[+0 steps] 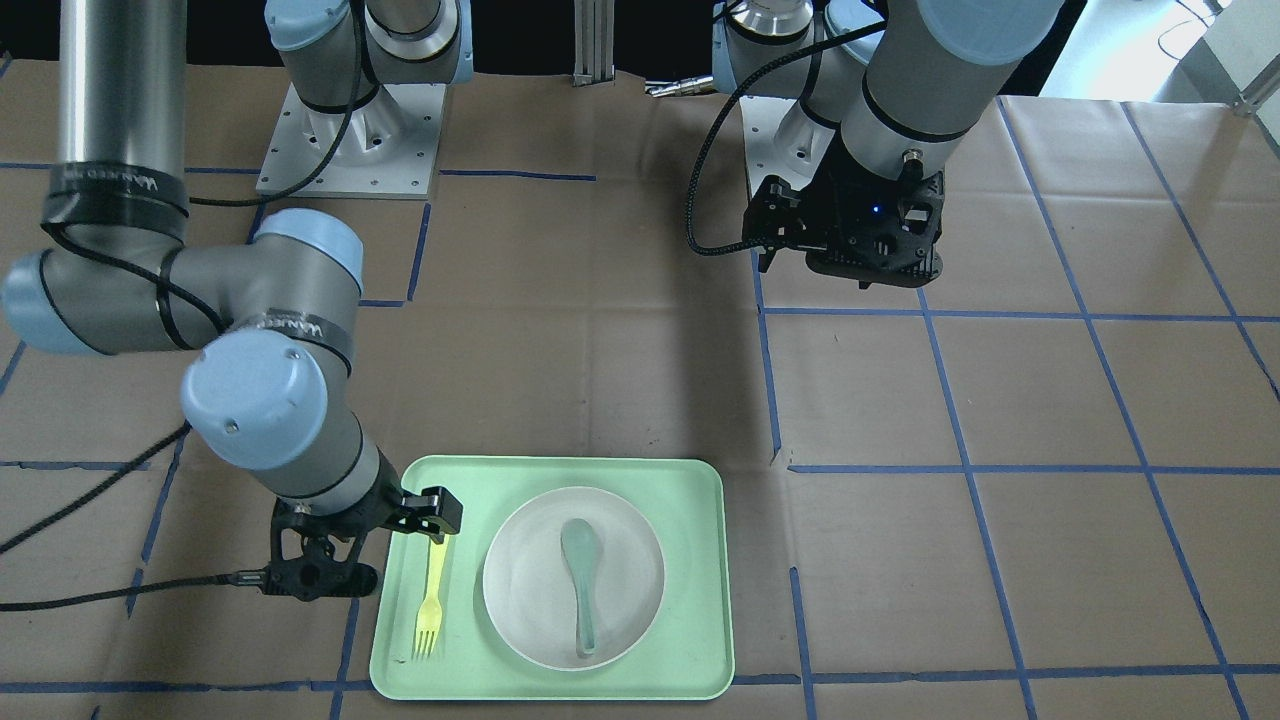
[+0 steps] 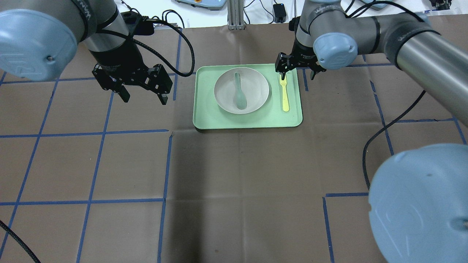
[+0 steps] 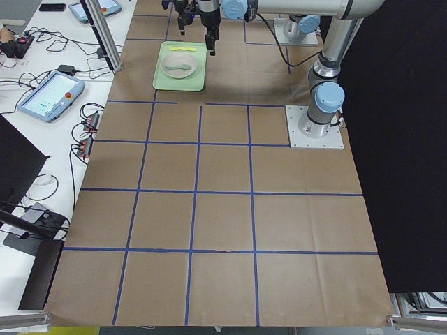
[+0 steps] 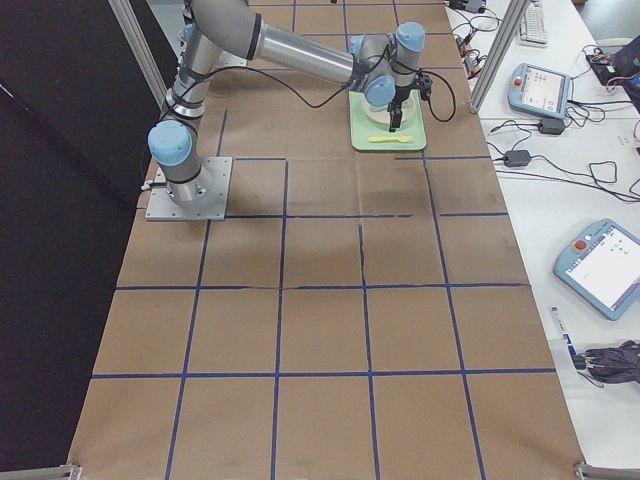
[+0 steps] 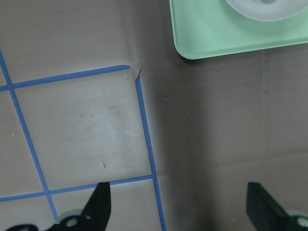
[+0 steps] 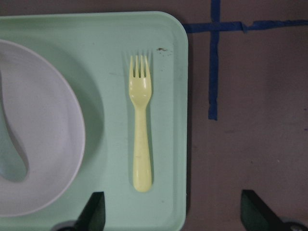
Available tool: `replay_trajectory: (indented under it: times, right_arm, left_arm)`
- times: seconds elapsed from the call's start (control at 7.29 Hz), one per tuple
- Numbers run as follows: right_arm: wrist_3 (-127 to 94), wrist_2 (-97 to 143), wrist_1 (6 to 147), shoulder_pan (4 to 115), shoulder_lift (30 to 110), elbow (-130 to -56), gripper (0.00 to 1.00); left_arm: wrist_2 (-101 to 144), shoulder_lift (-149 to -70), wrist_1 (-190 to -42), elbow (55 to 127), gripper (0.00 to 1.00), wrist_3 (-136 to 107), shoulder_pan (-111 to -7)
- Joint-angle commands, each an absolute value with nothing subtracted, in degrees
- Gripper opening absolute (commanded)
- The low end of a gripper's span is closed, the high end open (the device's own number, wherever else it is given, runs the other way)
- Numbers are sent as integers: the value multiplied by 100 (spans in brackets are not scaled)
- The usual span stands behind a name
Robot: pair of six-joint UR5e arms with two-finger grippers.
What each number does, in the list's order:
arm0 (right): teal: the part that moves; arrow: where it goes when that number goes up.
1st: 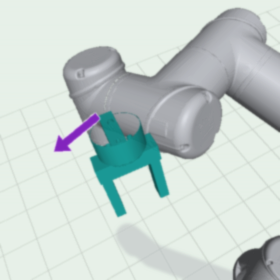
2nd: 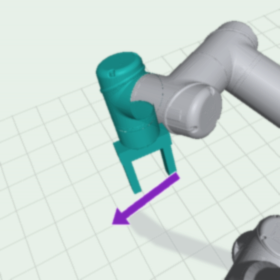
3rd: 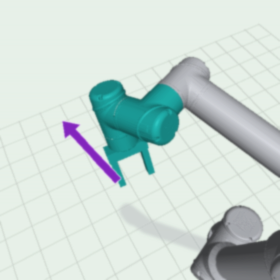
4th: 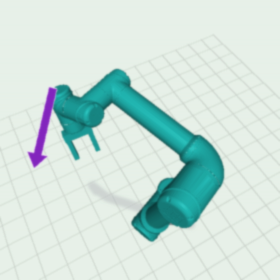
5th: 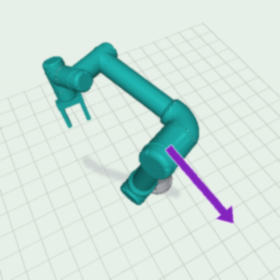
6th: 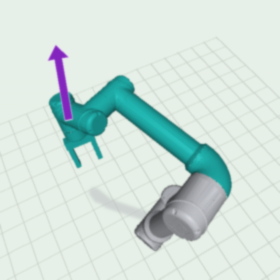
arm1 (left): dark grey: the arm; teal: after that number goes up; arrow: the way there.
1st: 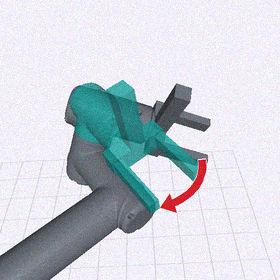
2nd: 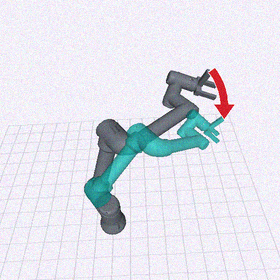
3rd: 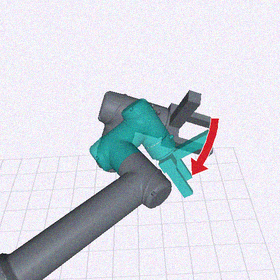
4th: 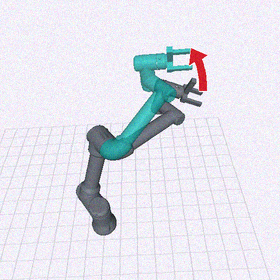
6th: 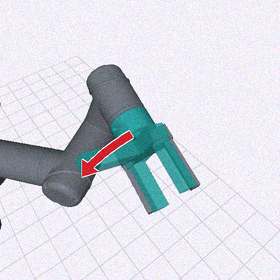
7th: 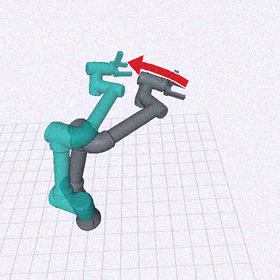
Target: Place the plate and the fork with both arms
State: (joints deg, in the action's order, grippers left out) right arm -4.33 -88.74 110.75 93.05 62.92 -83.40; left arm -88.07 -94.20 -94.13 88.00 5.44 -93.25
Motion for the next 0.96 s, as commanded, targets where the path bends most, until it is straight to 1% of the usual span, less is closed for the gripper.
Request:
replay_trajectory:
  times: [0.0, 0.27, 0.55, 0.82]
  right_arm:
    - [-176, -9000, 10207, 9036, 7028, -8350, 100]
    - [-176, -9009, 9452, 8956, 7512, -8236, 100]
    - [-167, -9105, 8951, 8930, 8048, -8280, 100]
    - [-176, -9097, 8754, 8938, 8270, -8349, 100]
  left_arm:
    - [-8807, -9431, -9413, 8789, 100, 501, -9325]
    - [-8789, -9439, -9413, 8737, 100, 475, -9325]
    - [-8789, -9448, -9413, 8675, 100, 475, -9334]
    - [-8798, -9431, -9413, 8631, 100, 466, -9325]
